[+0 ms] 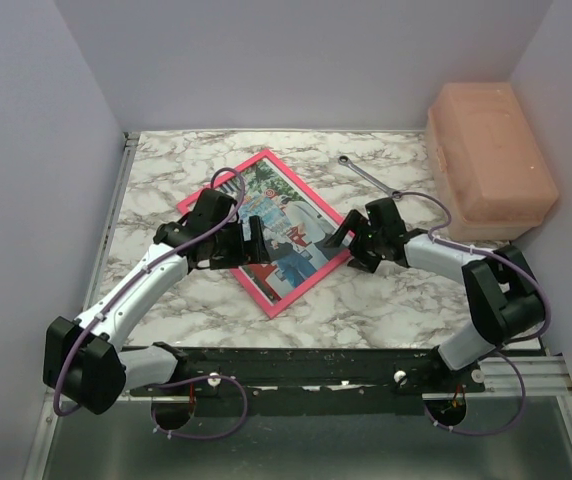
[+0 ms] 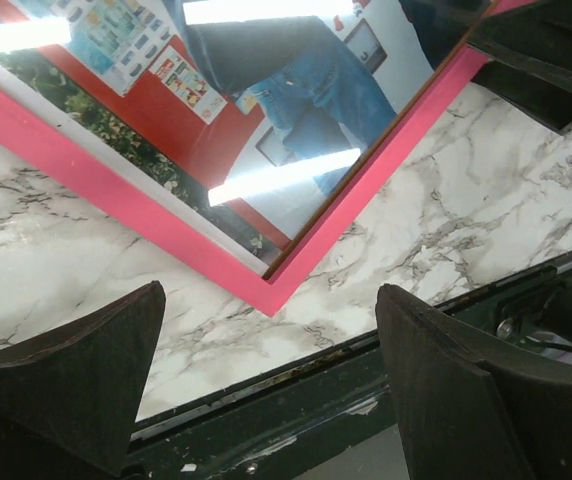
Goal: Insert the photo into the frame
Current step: Turn over the photo frame at the center of the board.
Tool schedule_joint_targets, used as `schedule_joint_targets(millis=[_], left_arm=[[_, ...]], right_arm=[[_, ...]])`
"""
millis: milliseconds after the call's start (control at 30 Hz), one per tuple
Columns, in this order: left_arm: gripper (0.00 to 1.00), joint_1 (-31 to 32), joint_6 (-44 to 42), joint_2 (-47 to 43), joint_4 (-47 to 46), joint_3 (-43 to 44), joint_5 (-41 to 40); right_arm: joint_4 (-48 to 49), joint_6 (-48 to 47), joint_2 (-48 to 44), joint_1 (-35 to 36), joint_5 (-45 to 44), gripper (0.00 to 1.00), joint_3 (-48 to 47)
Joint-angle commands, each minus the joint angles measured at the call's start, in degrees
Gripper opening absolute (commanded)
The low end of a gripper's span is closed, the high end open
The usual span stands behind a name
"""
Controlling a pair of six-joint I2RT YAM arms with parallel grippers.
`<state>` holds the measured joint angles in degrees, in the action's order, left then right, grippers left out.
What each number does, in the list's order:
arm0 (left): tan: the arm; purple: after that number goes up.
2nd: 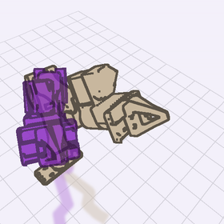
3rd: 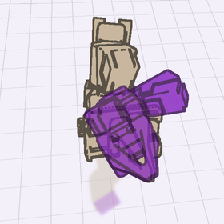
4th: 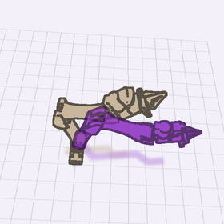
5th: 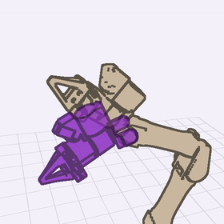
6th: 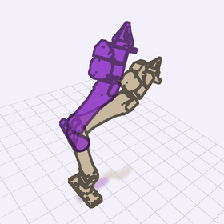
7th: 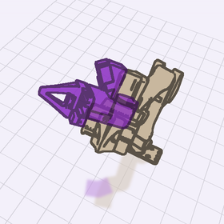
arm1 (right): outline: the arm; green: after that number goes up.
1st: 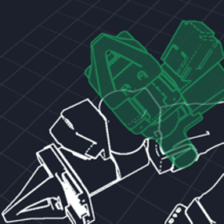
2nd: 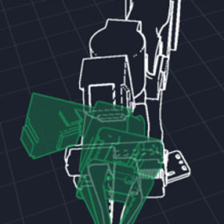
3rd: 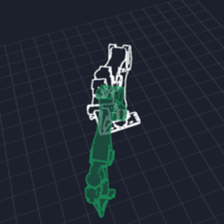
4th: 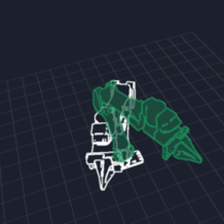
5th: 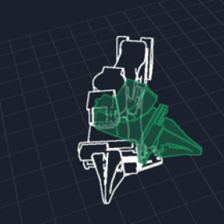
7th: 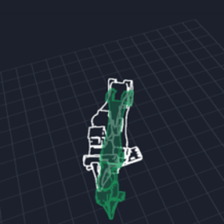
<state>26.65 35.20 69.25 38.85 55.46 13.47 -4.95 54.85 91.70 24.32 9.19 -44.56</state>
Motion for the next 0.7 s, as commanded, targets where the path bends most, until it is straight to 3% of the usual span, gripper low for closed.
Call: schedule_joint_targets(millis=[0, 267, 400, 667], left_arm=[[0.88, -1.32, 0.4, 0.78, 2.48, -0.62, -3.01], [0.88, -3.77, 1.26, 1.84, 2.2, -2.82, -2.47], [0.88, -5.02, 1.84, 1.85, 0.88, -4.69, -1.25], [0.88, -9.54, 3.02, 1.02, -3.25, -10.33, 4.06]], right_arm=[[-24.14, -1.98, 3.44, -0.41, -10.39, 1.0, 4.77], [-28.1, -7.43, -1.48, -0.76, -18.67, 1.0, 0.15], [-27.33, -18.65, -0.07, -0.87, -16.83, 1.0, -5.44], [-30.05, -22.1, 4.45, -2.49, -16.82, 1.0, -14.02]])
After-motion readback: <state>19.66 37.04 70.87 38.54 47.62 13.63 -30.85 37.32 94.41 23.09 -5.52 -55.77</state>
